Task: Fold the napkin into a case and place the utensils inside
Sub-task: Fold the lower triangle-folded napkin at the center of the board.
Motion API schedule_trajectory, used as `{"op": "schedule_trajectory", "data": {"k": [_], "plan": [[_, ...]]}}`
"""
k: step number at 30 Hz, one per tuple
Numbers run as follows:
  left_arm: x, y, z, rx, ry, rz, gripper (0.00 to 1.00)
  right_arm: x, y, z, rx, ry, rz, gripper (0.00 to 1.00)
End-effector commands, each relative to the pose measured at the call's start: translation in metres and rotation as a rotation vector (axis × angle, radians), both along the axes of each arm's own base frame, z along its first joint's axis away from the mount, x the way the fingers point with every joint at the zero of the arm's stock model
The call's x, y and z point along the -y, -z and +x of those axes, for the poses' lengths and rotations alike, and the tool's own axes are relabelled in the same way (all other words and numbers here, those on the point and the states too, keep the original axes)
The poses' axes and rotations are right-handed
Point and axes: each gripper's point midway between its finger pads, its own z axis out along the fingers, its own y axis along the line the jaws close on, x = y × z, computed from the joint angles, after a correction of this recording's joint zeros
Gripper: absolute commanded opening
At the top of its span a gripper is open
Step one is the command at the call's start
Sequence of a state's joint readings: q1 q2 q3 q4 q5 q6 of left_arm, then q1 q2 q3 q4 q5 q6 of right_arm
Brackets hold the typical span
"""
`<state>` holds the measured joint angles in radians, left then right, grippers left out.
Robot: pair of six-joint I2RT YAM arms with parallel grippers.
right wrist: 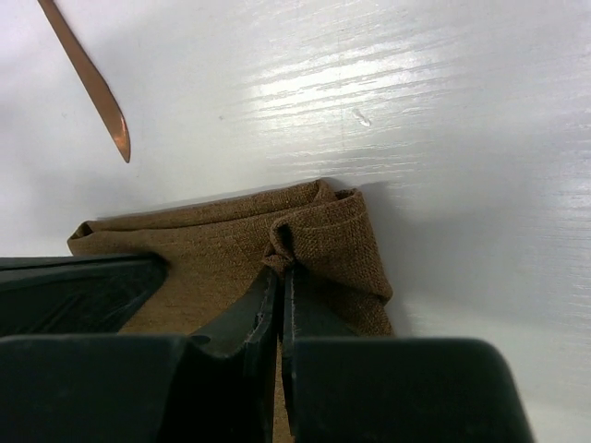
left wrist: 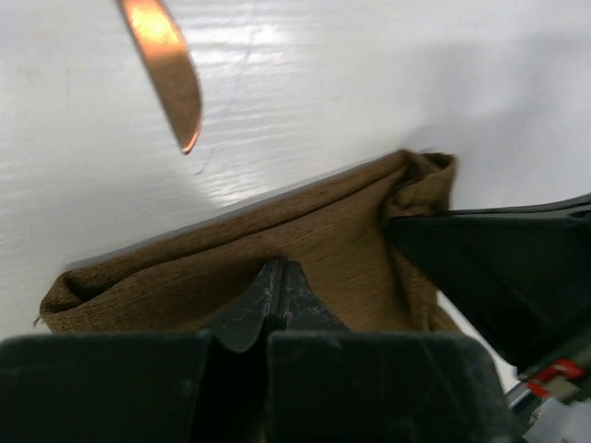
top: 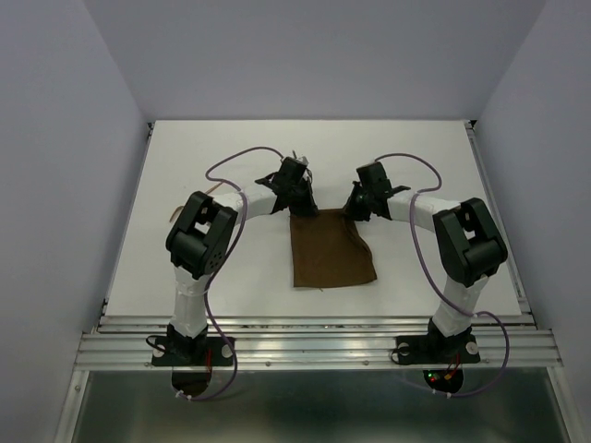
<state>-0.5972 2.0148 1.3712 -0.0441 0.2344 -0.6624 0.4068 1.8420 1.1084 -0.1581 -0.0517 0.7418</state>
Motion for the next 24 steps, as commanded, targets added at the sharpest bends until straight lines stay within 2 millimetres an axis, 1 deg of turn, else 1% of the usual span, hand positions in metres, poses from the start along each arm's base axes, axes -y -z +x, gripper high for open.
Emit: {"op": "schedule_trajectory", "data": {"k": [1,8,11,12,13,16,17,20,24], "plan": [[-0.005,0.018,-0.012,-0.028,0.021,0.026,0.00,-0.004,-0.016,0.012,0.042,0.007,0.000,0.01],[-0.010,0.036,-0.018,-0.058,0.029,0.054,0.00,-0.007,-0.019,0.019,0.048,0.007,0.003,0.01],[-0.011,0.041,-0.020,-0.067,0.032,0.059,0.00,-0.016,-0.018,0.018,0.046,-0.010,0.001,0.01],[-0.012,0.042,-0.021,-0.069,0.032,0.062,0.00,-0.015,-0.018,0.019,0.045,0.000,-0.005,0.01],[-0.012,0.044,-0.022,-0.069,0.035,0.063,0.00,-0.019,-0.018,0.019,0.045,-0.007,-0.010,0.01],[-0.013,0.044,-0.022,-0.069,0.036,0.063,0.00,-0.019,-0.017,0.022,0.040,0.005,-0.010,0.01],[-0.013,0.045,-0.023,-0.070,0.037,0.066,0.00,-0.025,-0.016,0.022,0.040,-0.002,-0.009,0.01],[-0.014,0.047,-0.023,-0.070,0.038,0.068,0.00,-0.025,-0.013,0.027,0.041,0.019,-0.036,0.01],[-0.014,0.046,-0.023,-0.066,0.042,0.070,0.00,-0.026,-0.007,0.027,0.034,0.051,-0.069,0.01]]}}
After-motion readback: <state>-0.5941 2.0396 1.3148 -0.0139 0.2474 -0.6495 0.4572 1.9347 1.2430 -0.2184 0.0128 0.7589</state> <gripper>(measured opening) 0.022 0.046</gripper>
